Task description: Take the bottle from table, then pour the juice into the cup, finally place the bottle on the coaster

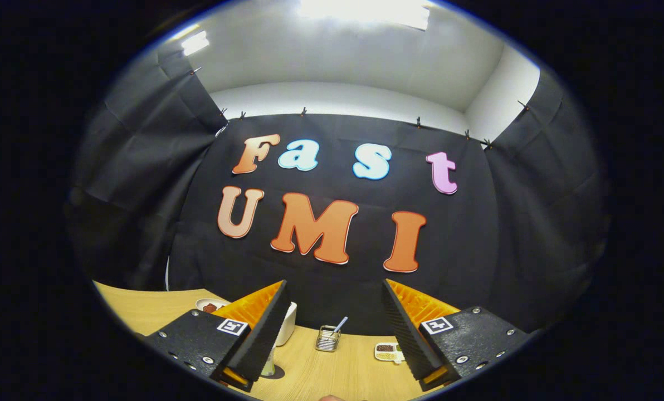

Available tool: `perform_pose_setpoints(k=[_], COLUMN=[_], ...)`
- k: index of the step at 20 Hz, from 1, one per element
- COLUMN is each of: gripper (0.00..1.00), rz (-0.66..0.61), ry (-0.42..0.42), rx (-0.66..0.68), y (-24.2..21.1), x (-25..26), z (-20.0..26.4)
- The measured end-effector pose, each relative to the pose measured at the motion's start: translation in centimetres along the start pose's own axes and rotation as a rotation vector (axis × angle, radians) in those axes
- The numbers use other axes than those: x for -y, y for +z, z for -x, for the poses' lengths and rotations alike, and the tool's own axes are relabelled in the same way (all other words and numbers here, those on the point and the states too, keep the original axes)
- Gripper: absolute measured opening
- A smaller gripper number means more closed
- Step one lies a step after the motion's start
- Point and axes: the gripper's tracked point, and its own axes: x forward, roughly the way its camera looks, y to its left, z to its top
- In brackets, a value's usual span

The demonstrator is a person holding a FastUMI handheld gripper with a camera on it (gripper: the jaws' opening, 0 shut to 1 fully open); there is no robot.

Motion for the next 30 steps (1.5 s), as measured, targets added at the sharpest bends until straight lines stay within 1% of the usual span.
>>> perform_pose_setpoints(k=[3, 12, 15, 21, 30], gripper=[0.98, 0.98, 0.98, 0.98, 0.98], rz=[-0.032, -0.149, -0.179, -0.144, -0.156], ry=[-0.016, -0.051, -0.042, -0.039, -0.035], rx=[0.003, -0.056, -0.071, -0.081, -0.093], y=[2.8, 6.4, 6.7, 6.7, 6.2], x=[1.1, 3.5, 3.8, 4.0, 4.5], z=[1.5, 3.9, 4.4, 5.1, 5.0])
